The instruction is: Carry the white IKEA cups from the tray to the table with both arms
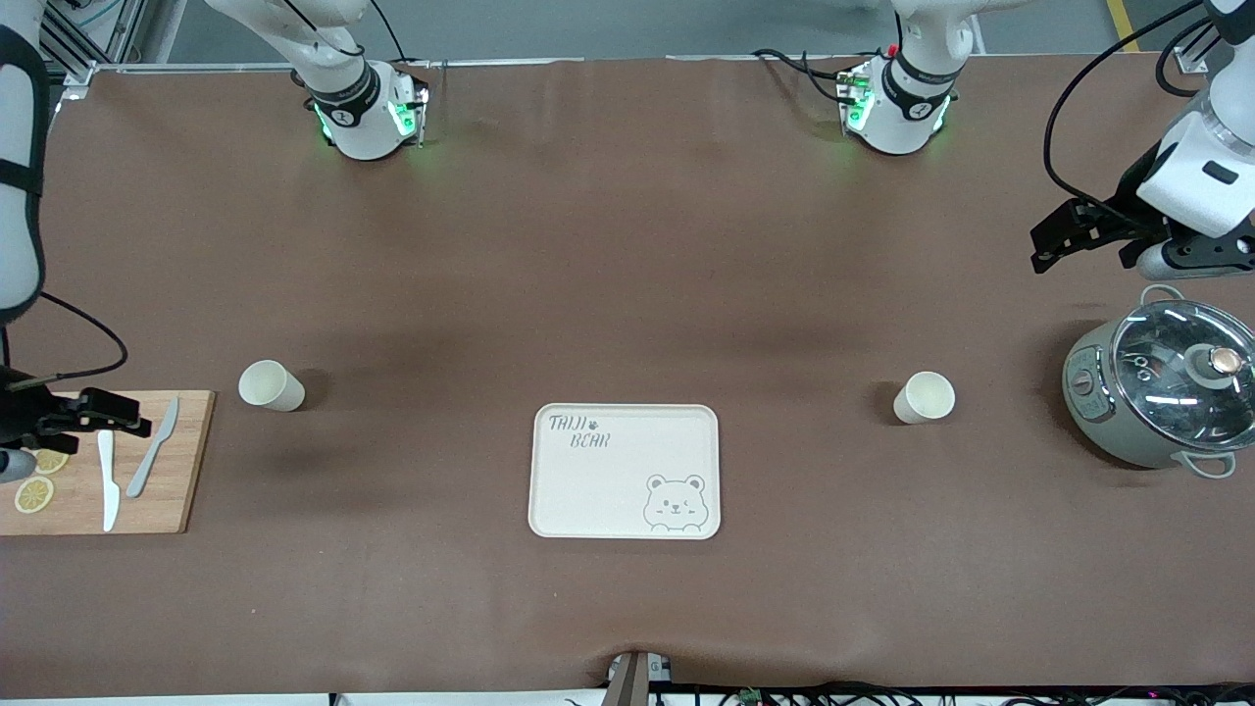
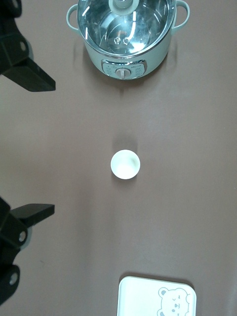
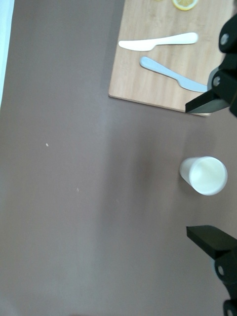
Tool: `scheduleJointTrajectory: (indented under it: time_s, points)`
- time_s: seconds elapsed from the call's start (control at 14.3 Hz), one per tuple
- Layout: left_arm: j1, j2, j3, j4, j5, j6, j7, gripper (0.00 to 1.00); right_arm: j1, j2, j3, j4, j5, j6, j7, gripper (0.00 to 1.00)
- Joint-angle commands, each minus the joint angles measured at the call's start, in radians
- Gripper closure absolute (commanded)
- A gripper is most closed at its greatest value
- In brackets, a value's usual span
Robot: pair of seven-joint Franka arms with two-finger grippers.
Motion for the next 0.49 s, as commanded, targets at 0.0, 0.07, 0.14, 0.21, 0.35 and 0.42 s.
scheduleJointTrajectory:
  time_s: [0.0,0.07,0.14,0.21,0.35,0.42]
  points:
    - [0.006,-0.017,-0.004,-0.010,-0.010,-0.010,0.017,0.00,0.026,-0.111,0.001,0.010,-0.015,-0.184,0.119,0.00]
    - [0.006,-0.017,-0.007,-0.009,-0.010,-0.008,0.016,0.00,0.036,-0.151,0.001,0.005,-0.017,-0.262,0.225,0.00]
    - [0.006,-0.018,-0.008,-0.007,-0.007,-0.008,0.016,0.00,0.048,-0.180,0.001,0.000,-0.018,-0.325,0.335,0.00]
    - [0.006,-0.018,-0.008,-0.003,-0.005,-0.008,0.015,0.00,0.053,-0.228,0.001,-0.024,-0.026,-0.332,0.376,0.00]
    - [0.008,-0.018,-0.008,-0.003,-0.005,-0.010,0.015,0.00,0.060,-0.292,0.004,-0.041,-0.050,-0.324,0.370,0.00]
    - [0.008,-0.021,-0.008,-0.001,-0.005,-0.011,0.013,0.00,0.071,-0.317,0.005,-0.047,-0.075,-0.341,0.369,0.00]
